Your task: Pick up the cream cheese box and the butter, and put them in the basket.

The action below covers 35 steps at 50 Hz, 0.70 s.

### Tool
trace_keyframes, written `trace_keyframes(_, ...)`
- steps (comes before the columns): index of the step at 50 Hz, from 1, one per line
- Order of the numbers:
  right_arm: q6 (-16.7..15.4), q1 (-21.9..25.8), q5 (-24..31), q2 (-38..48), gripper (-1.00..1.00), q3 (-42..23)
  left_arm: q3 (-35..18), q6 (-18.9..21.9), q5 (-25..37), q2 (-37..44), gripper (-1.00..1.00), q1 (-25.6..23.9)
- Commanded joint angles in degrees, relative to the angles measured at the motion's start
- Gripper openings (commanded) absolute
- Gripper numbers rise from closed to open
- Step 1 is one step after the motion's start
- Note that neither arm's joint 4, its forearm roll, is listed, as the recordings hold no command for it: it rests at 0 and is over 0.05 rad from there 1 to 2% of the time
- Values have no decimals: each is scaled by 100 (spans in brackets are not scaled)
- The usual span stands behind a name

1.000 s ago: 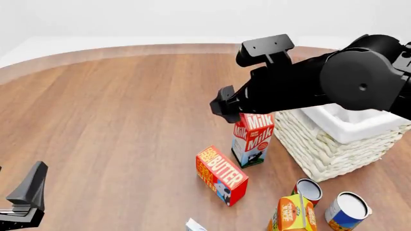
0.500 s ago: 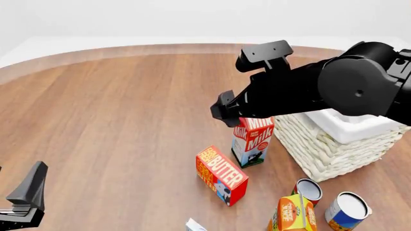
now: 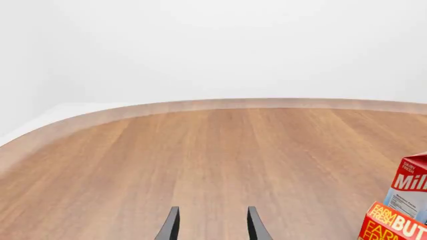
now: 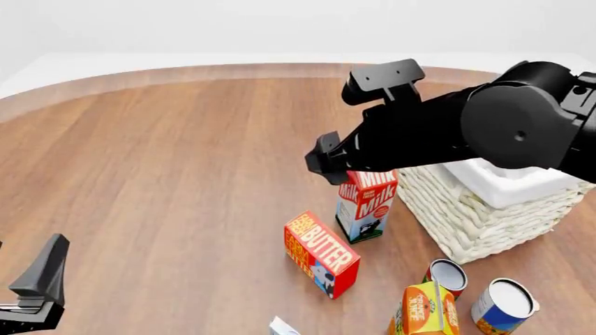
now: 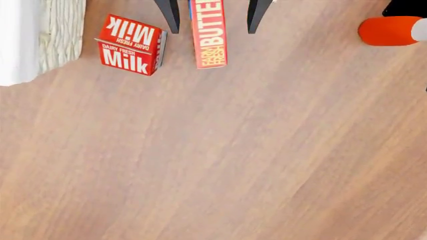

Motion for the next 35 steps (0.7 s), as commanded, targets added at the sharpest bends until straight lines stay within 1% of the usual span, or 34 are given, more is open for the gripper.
trace_keyframes(1,540,262,-1240,415,100,1240,0,0,0,0,100,0)
trace_keyframes(6,557,258,-1325,472,100,1284,0,0,0,0,100,0)
trace_keyframes(18,557,258,-1326,472,100,1284,0,0,0,0,100,0)
trace_keyframes(19,559,247,-1415,531,100,1334,0,0,0,0,100,0)
trace_keyframes(21,559,247,-1416,532,100,1335,0,0,0,0,100,0)
trace_keyframes(22,484,171,-1367,531,100,1347,0,0,0,0,100,0)
trace_keyframes(25,439,119,-1312,504,100,1332,0,0,0,0,100,0)
trace_keyframes(34,427,120,-1297,490,100,1325,0,0,0,0,100,0)
trace_keyframes(35,418,118,-1513,664,100,1488,0,0,0,0,100,0)
